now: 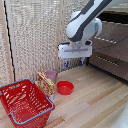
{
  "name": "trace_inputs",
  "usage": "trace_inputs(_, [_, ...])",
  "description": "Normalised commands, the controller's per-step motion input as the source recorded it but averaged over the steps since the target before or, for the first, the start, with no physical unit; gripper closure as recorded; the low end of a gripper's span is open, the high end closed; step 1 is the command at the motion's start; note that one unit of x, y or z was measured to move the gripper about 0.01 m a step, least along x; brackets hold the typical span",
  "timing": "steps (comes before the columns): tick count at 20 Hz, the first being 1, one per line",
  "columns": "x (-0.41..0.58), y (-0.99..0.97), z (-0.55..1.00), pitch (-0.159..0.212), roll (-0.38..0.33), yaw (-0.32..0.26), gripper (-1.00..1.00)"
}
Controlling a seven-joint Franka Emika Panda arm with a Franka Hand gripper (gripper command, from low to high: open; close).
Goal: Transport the gripper mindfully toward the orange-red bowl and clasp it to elevate with ease. Ensure your robot's arm aligns efficiently with the top drawer's opening. Carefully slide the orange-red bowl into the designated spot with precision. After confirmation, withdraw the gripper gently. Close the drawer smoothly by transitioning the gripper to its handle.
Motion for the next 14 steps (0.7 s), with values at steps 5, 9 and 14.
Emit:
trace_inputs(5, [-0.207,0.00,-0.61,0.006,-0.176,-0.015,-1.00])
trace_inputs(9, [-0.281,0.02,-0.54,0.000,-0.217,0.000,-1.00])
trace_inputs(14, [-0.273,0.07,-0.48,0.000,-0.223,0.001,-1.00])
